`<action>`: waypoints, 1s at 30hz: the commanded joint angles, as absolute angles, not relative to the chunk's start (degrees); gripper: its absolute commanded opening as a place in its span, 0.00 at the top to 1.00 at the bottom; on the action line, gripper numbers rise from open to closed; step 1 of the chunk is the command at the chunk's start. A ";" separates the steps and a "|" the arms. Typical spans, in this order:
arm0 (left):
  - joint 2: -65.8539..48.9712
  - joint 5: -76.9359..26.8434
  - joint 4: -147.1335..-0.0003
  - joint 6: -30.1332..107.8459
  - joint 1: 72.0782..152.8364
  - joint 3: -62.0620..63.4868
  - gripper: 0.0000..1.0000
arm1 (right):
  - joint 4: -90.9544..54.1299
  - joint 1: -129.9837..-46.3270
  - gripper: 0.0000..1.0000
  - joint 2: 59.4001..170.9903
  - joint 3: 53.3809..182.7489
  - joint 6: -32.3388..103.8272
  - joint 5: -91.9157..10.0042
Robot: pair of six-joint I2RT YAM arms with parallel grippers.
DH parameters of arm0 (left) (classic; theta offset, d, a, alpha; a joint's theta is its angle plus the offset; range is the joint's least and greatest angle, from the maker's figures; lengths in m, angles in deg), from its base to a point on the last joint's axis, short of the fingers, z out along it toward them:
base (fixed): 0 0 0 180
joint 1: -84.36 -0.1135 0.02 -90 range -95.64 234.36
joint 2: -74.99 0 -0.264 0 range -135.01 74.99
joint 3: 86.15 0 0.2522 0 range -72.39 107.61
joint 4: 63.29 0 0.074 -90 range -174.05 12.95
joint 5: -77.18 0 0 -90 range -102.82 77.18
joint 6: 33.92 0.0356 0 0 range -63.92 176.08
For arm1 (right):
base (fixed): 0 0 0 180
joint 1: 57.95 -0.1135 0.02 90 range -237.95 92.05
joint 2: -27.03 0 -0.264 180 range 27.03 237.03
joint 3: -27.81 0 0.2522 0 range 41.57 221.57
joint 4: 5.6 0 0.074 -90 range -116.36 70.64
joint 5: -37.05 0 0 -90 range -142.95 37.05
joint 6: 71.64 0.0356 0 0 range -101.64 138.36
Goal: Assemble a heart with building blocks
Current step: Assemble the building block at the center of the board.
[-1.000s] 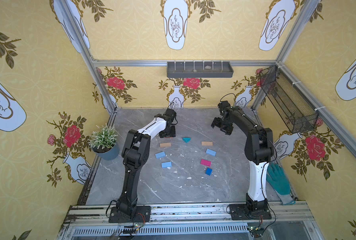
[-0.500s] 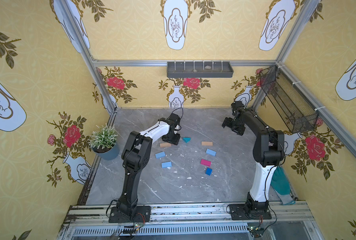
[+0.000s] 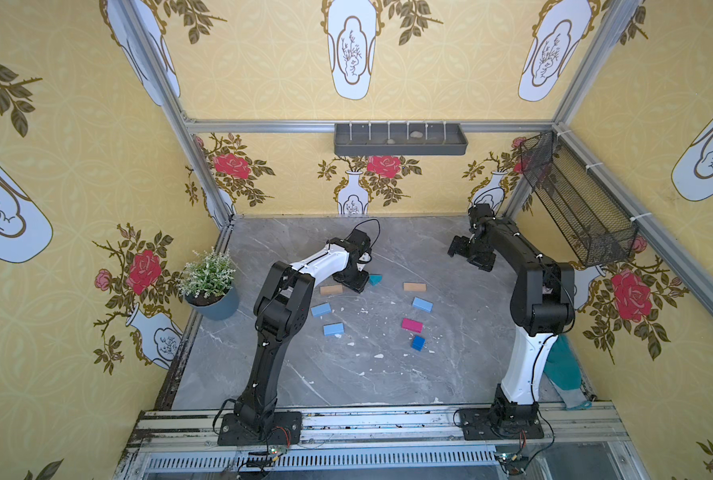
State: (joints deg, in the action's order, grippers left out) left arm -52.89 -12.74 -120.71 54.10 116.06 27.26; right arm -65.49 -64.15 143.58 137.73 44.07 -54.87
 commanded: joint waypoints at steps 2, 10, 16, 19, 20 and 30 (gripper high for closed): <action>-54.12 -12.64 -120.09 55.16 116.43 29.13 0.57 | -64.46 -63.75 0.01 142.82 137.27 43.28 -54.63; -54.09 -13.07 -120.55 57.34 117.49 28.62 0.56 | -63.37 -63.67 0.01 142.27 136.13 43.41 -54.03; -54.21 -13.17 -120.53 58.24 117.58 28.25 0.56 | -63.22 -63.67 0.01 142.33 135.84 43.50 -53.83; -54.30 -13.34 -120.38 58.53 117.58 28.34 0.56 | -63.13 -63.67 0.01 142.34 135.77 43.61 -53.52; -54.43 -13.41 -120.29 58.59 117.58 28.42 0.56 | -63.13 -63.67 0.01 142.34 135.71 43.74 -53.40; -55.35 -13.75 -120.29 59.30 118.17 29.39 0.55 | -63.04 -63.66 0.01 142.35 135.61 44.29 -52.97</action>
State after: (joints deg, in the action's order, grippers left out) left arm -54.53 -13.24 -120.10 58.62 118.03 29.30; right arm -64.01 -63.67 142.91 135.79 43.92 -53.34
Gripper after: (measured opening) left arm 0.596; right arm 0.992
